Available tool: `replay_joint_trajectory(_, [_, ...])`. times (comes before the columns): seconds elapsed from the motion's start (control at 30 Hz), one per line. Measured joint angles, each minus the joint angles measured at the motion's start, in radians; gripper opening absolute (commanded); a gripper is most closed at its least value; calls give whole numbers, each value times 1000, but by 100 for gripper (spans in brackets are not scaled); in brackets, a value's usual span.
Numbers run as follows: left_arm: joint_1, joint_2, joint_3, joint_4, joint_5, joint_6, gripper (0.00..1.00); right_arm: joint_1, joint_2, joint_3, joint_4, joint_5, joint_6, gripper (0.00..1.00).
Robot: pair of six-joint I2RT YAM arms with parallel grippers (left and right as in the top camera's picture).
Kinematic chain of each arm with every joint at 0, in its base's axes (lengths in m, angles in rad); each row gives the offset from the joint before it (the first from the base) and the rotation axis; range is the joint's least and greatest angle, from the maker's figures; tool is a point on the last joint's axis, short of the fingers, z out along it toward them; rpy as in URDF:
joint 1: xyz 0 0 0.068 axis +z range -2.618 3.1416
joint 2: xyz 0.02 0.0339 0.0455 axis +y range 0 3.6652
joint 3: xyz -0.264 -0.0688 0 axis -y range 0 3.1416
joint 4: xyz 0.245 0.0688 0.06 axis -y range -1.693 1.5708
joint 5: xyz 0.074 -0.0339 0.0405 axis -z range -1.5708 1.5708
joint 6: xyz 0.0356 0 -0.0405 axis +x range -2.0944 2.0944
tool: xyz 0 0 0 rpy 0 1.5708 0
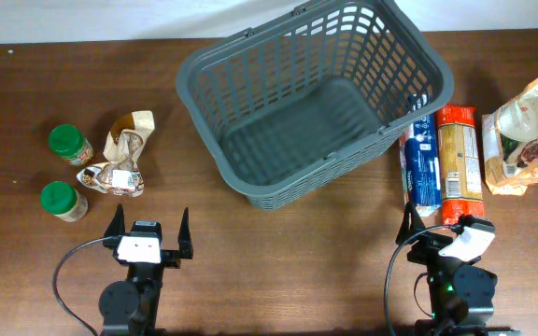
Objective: Pack container
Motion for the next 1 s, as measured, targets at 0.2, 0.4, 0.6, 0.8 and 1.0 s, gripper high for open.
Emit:
replay_joint_trajectory(0.2, [0,0,0,0,0,0,99,0,0,0,0,0,0,99])
replay_joint_trajectory(0.4, [0,0,0,0,0,0,99,0,0,0,0,0,0,99])
replay_joint_trajectory(0.6, [0,0,0,0,0,0,99,0,0,0,0,0,0,99])
replay_joint_trajectory(0.8, [0,0,0,0,-9,0,99,0,0,0,0,0,0,99])
replay_joint_trajectory(1.0, [0,1,25,-64,23,-13,99,0,0,5,-15,-54,0,99])
